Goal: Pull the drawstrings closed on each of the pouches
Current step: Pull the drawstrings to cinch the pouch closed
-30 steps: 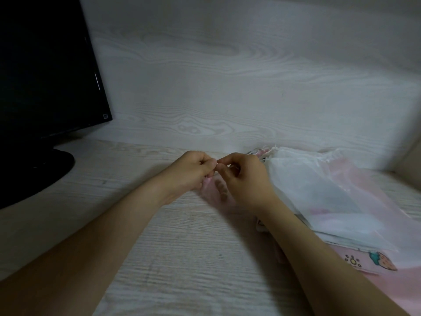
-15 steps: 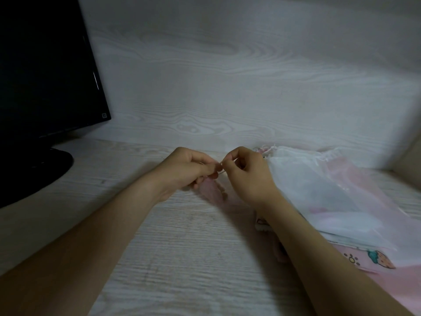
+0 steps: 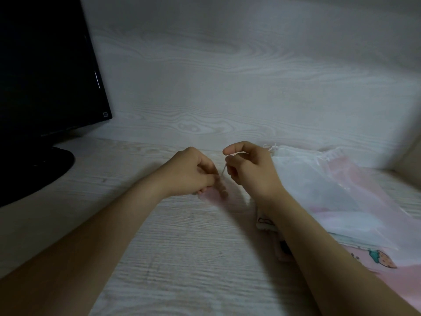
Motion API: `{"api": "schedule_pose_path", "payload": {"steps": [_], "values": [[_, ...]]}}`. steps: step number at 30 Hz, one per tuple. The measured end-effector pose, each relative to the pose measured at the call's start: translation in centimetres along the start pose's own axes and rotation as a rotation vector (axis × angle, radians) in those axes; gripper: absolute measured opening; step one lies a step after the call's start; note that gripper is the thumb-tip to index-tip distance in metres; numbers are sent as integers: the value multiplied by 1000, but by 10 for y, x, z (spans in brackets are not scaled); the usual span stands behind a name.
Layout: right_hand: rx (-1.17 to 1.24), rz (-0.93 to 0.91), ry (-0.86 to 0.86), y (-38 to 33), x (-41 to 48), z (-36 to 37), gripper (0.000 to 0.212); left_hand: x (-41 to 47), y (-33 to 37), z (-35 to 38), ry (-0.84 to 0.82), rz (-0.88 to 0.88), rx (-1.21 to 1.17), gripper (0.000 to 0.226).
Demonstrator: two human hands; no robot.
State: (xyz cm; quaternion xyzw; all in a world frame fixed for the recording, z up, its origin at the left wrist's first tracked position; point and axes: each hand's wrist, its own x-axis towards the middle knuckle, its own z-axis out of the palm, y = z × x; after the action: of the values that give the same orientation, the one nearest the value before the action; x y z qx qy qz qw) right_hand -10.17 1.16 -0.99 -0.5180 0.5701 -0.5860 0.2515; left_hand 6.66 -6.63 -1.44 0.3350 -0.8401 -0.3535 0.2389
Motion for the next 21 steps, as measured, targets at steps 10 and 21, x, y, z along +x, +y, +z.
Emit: {"api": "schedule_pose_path", "payload": {"steps": [10,21], "values": [[65,-34,101,3,3,-1,25,0,4,4,29,-25,-102,13],[-705,-435,-73,10,-4,5,9,2,1,-3,51,-184,-310,14]]}}
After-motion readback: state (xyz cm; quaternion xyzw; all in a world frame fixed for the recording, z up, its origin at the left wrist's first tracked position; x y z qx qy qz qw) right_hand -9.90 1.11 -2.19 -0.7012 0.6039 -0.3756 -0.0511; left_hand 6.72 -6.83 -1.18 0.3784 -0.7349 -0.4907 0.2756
